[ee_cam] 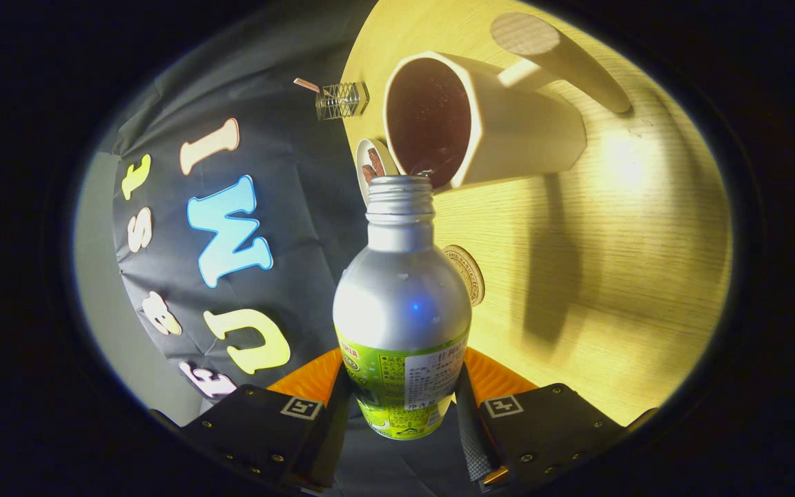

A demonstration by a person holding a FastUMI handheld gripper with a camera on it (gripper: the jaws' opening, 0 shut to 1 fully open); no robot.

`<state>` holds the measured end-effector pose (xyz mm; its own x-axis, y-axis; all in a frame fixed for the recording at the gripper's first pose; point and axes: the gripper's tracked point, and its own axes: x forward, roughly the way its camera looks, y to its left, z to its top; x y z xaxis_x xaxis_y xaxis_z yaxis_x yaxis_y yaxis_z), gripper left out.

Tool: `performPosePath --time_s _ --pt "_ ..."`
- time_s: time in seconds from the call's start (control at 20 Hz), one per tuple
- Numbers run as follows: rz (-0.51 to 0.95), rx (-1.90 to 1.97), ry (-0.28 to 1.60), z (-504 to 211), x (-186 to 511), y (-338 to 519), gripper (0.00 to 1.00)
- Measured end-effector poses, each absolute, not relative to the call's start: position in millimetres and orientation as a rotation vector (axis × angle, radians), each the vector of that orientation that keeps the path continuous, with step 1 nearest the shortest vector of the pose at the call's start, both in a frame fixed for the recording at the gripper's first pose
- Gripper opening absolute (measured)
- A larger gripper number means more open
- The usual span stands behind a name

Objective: Take the bottle from table, then pour the juice into the cup, finally place the bottle on the coaster

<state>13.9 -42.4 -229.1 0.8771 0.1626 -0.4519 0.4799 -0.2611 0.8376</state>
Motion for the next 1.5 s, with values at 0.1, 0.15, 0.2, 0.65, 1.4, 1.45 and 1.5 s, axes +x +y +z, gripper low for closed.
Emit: performPosePath --time_s 0.1,0.15,0.2,0.65,1.4,1.45,1.5 --pt "-0.325 1.84 0.482 -228.4 14.7 -42.1 0.7" --pt "-0.325 1.844 0.481 -228.0 14.2 -42.6 0.7" --pt "-0.326 1.848 0.479 -227.7 14.9 -42.8 0.7" --pt "-0.329 1.894 0.465 -221.5 17.4 -44.2 0.7" --pt "-0.363 1.967 0.447 -211.7 18.1 -54.8 0.7" --pt "-0.366 1.972 0.446 -211.2 18.2 -55.0 0.7" --pt "-0.368 1.98 0.445 -210.9 18.5 -55.4 0.7"
